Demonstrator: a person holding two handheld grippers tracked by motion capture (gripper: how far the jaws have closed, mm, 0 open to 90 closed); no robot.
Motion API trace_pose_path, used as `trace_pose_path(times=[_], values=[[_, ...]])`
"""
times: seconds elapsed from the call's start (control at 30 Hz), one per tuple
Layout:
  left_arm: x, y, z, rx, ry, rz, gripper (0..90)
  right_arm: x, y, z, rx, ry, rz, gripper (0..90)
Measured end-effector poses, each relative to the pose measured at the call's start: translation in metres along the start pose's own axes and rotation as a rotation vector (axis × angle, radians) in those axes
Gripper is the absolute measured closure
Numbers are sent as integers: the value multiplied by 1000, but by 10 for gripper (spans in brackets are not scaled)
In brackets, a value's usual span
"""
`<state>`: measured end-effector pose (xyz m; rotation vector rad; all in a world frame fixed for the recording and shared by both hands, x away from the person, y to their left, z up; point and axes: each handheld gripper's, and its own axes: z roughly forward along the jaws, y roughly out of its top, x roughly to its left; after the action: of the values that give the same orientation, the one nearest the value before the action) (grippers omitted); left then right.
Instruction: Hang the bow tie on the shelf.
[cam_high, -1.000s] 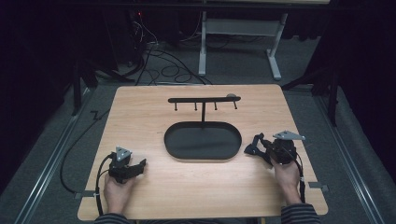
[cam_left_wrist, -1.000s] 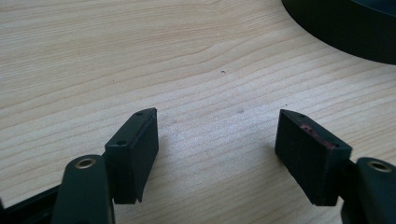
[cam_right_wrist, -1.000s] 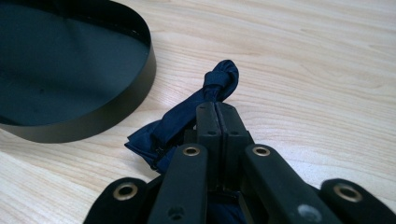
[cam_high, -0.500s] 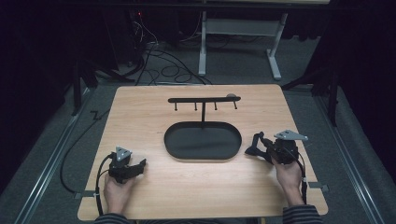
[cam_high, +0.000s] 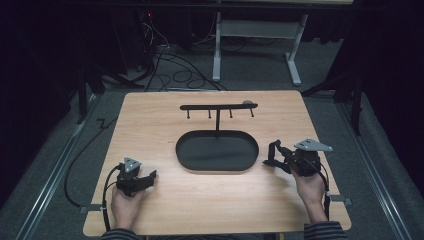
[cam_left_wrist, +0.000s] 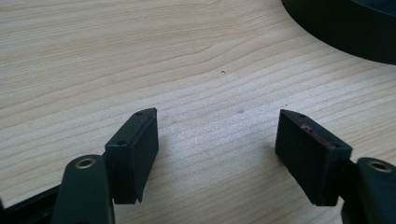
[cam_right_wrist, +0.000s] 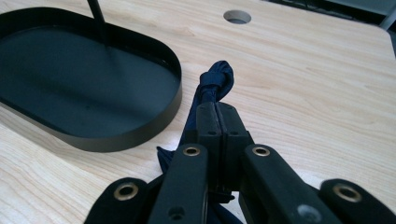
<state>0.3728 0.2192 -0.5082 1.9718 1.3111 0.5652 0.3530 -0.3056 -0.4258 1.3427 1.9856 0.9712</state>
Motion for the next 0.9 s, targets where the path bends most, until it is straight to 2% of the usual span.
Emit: trace_pose_path(times=[0.47, 0.9], values=[[0, 0, 0, 2, -1, 0, 307, 11, 12, -15, -48, 18, -45, 900], [0, 0, 0, 2, -1, 0, 307, 21, 21, -20, -85, 50, -71, 900]])
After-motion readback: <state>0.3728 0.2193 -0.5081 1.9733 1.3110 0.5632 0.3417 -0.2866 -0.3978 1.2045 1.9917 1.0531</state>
